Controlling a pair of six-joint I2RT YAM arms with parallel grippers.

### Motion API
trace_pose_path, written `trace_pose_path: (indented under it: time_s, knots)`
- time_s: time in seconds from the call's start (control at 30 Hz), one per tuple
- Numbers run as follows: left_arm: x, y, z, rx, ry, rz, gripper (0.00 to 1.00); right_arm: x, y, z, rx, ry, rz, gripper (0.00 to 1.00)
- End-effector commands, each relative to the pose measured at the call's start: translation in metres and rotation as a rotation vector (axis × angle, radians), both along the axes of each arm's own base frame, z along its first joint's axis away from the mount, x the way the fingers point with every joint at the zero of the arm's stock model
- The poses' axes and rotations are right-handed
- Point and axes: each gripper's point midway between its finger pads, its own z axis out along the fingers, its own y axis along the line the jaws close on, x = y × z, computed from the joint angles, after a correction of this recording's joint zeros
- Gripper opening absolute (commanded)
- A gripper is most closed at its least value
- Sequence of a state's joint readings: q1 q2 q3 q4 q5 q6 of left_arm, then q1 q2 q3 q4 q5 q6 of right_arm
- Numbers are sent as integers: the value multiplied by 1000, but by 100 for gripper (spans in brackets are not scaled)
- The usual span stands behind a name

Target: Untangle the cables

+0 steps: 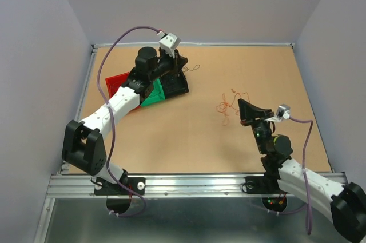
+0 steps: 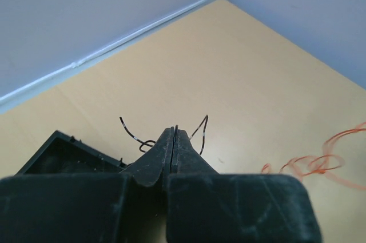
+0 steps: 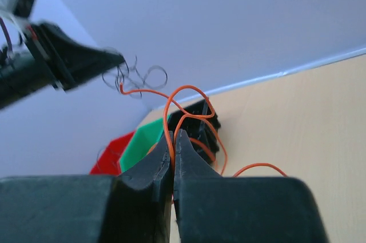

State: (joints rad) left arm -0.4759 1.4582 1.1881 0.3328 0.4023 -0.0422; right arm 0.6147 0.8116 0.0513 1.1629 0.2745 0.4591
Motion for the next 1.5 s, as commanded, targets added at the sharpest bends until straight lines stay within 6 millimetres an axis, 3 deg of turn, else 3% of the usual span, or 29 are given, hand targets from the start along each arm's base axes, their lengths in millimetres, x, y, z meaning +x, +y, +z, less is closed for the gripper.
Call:
trace_pose_path:
  time_s: [0.0,0.03,0.07,0.3,0.33,0.4,0.47,0.57,0.63,0.67,0.7,0.77,0.9,1.07,1.1,1.17,1.2,1.3,1.4,1.47]
  knots:
    - [38,15,-4,41,-8,160,0,-6,-39,-88,-67,231,-158,0]
    - [46,20,-8,59,0,199,0,-8,-42,-77,-37,197,-165,0]
    - [53,21,-21,79,28,220,0,-8,-45,-87,-63,232,-177,1]
    - [99,45,-57,194,65,361,0,-7,-56,-91,-93,302,-239,1]
    - [107,49,-80,232,112,376,0,-7,-55,-91,-92,305,-237,1]
    - [120,55,-82,244,124,405,0,-7,-55,-92,-94,310,-233,1]
    - [130,63,-97,274,159,421,0,-6,-54,-92,-99,314,-231,1]
    - [156,61,-140,356,212,430,0,-6,-52,-94,-105,324,-228,1]
    - [160,60,-167,413,277,419,0,-5,-52,-96,-110,331,-226,1]
    - [162,59,-197,451,332,412,0,-5,-51,-95,-108,328,-225,1]
    - [170,55,-191,448,327,410,0,-5,-51,-96,-109,331,-223,1]
    - [168,54,-211,477,377,387,0,-5,-52,-97,-111,334,-226,0]
    - [163,56,-209,485,381,384,0,-4,-51,-97,-113,339,-228,1]
    - [153,58,-188,465,360,382,2,-4,-51,-99,-117,347,-228,1]
    - [150,58,-186,464,359,384,17,-4,-51,-99,-117,347,-228,0]
    - [149,61,-163,435,315,400,27,-4,-51,-99,-118,348,-228,1]
    - [144,63,-164,436,315,401,34,-4,-50,-100,-119,351,-226,1]
    - [140,65,-129,392,242,417,41,-3,-49,-102,-128,361,-219,1]
    - [126,68,-112,381,211,418,49,-4,-43,-111,-168,382,-190,0]
    - [121,65,-88,352,157,415,53,-1,-31,-101,-199,365,-143,1]
